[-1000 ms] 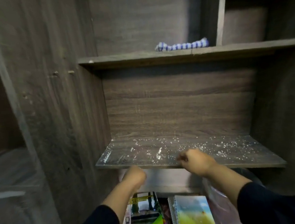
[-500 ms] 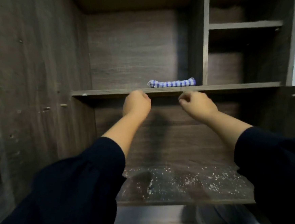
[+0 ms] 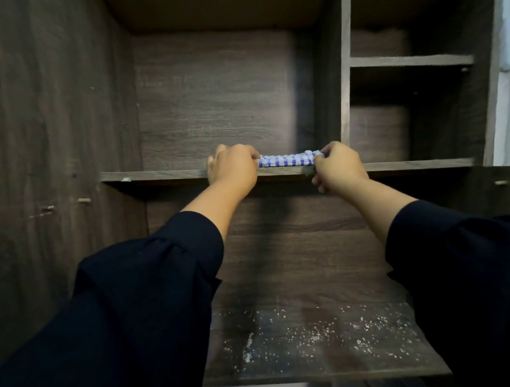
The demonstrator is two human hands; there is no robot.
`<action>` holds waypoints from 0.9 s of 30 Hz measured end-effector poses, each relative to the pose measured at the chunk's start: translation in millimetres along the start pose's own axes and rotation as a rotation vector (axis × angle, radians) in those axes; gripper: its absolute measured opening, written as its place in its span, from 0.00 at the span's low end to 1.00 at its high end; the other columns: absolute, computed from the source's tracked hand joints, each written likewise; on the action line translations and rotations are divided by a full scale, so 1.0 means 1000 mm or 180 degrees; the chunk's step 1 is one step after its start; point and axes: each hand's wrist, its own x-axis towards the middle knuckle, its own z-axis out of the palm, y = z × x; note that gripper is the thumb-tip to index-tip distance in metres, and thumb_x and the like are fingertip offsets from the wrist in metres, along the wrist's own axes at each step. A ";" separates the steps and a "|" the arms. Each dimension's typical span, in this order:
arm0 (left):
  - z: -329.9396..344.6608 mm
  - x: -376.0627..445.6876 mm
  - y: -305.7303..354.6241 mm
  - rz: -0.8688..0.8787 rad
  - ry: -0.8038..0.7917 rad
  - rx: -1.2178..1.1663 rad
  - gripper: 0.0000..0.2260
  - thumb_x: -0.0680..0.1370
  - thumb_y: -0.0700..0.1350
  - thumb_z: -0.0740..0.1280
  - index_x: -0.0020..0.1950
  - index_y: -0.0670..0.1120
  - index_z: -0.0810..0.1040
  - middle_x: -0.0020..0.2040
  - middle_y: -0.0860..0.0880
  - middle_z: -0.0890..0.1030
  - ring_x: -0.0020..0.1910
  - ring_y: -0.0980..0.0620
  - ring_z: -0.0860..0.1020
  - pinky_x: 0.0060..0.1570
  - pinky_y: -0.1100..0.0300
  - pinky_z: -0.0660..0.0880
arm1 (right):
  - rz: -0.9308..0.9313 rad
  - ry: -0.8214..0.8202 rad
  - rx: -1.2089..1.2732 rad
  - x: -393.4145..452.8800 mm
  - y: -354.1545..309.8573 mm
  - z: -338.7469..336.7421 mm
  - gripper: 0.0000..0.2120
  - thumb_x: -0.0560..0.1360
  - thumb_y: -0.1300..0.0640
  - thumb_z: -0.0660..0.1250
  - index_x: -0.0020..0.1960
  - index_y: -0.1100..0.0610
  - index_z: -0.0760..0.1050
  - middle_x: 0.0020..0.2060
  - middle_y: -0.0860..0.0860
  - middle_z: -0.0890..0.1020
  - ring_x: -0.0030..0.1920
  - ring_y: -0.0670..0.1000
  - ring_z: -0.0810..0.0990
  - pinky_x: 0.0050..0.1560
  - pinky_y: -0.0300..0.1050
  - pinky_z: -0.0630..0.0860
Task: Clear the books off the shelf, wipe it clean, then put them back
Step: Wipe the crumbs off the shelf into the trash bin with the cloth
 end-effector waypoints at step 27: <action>0.015 -0.173 -0.074 -0.0445 -0.1333 -0.1237 0.05 0.73 0.41 0.72 0.46 0.47 0.78 0.45 0.49 0.81 0.45 0.51 0.80 0.43 0.59 0.76 | 0.0469 -0.0464 0.0355 -0.152 0.078 0.045 0.07 0.78 0.56 0.59 0.41 0.50 0.68 0.45 0.57 0.82 0.40 0.56 0.83 0.37 0.50 0.82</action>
